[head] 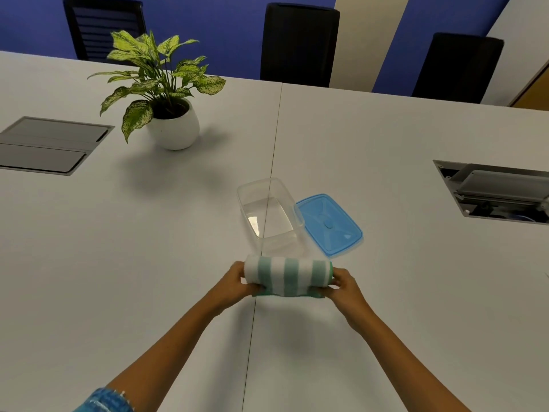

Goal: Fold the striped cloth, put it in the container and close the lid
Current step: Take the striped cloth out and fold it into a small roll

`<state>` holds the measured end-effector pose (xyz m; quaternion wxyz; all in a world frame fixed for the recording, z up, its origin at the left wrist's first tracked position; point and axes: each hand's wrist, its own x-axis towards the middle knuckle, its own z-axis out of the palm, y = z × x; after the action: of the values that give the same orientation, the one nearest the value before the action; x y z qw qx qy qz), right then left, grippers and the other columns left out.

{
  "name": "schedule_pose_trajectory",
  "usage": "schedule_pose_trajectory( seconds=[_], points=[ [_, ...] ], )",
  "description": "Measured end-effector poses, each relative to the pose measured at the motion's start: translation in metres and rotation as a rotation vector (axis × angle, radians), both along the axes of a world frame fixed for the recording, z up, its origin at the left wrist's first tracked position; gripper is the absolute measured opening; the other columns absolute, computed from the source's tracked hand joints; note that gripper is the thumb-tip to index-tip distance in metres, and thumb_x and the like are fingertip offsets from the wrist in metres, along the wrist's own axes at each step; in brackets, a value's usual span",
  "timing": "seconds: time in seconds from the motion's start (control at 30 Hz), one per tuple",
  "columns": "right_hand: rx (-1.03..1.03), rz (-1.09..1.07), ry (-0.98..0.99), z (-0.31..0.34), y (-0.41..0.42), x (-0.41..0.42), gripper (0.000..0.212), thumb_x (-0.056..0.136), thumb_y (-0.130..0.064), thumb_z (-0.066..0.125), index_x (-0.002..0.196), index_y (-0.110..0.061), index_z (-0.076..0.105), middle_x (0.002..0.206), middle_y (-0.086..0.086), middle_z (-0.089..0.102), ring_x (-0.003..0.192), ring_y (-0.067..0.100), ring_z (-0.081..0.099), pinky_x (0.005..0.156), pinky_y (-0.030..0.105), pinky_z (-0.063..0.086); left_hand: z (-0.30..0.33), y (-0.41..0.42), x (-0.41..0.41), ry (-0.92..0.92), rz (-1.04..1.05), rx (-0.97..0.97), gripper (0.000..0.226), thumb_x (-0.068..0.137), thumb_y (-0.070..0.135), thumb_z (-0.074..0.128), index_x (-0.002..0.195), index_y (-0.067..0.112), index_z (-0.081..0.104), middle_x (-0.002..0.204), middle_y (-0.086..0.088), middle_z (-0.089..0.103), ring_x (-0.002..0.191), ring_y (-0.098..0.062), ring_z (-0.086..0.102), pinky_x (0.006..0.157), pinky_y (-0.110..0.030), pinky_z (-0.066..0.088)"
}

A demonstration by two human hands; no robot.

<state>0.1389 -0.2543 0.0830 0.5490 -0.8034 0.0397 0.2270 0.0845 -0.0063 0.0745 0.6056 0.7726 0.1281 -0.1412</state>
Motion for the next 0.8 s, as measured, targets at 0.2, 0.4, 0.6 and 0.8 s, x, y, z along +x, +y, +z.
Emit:
schedule_pose_trajectory(
  seconds=[0.2,0.4,0.6,0.8],
  points=[
    [0.046,0.037,-0.242,0.007,0.001,-0.010,0.044,0.083,0.009,0.055,0.113,-0.022,0.064,0.102,0.000,0.069,0.083,0.013,0.064,0.065,0.020,0.053,-0.007,-0.004,-0.008,-0.249,0.162,0.183,0.026,0.084,0.020,0.066,0.108,0.024,0.058,0.096,0.004,0.065,0.088,-0.011,0.062,0.076,-0.018,0.052],
    [0.289,-0.018,-0.028,0.013,0.002,-0.009,0.040,0.091,0.007,0.040,0.107,-0.015,0.070,0.112,0.000,0.065,0.095,0.016,0.063,0.067,0.024,0.055,-0.007,0.001,-0.014,-0.153,0.084,-0.145,0.040,0.090,-0.002,0.048,0.122,0.022,0.054,0.115,0.002,0.062,0.102,-0.018,0.062,0.077,-0.029,0.057],
    [0.378,-0.083,0.146,0.009,0.003,-0.006,0.025,0.090,-0.002,0.049,0.079,-0.008,0.071,0.094,0.007,0.066,0.088,0.022,0.060,0.071,0.031,0.053,-0.013,0.008,-0.014,0.061,0.224,-0.524,0.033,0.086,0.006,0.042,0.103,0.019,0.067,0.111,-0.013,0.063,0.097,-0.033,0.060,0.082,-0.047,0.051],
    [0.250,-0.019,0.141,-0.007,0.003,-0.009,0.039,0.079,-0.006,0.070,0.107,-0.024,0.050,0.106,0.008,0.063,0.091,0.021,0.064,0.065,0.029,0.054,-0.020,0.001,-0.009,0.169,0.246,-0.450,0.066,0.070,0.061,0.065,0.123,0.037,0.035,0.114,-0.002,0.059,0.100,-0.028,0.064,0.077,-0.041,0.057]
  ],
)
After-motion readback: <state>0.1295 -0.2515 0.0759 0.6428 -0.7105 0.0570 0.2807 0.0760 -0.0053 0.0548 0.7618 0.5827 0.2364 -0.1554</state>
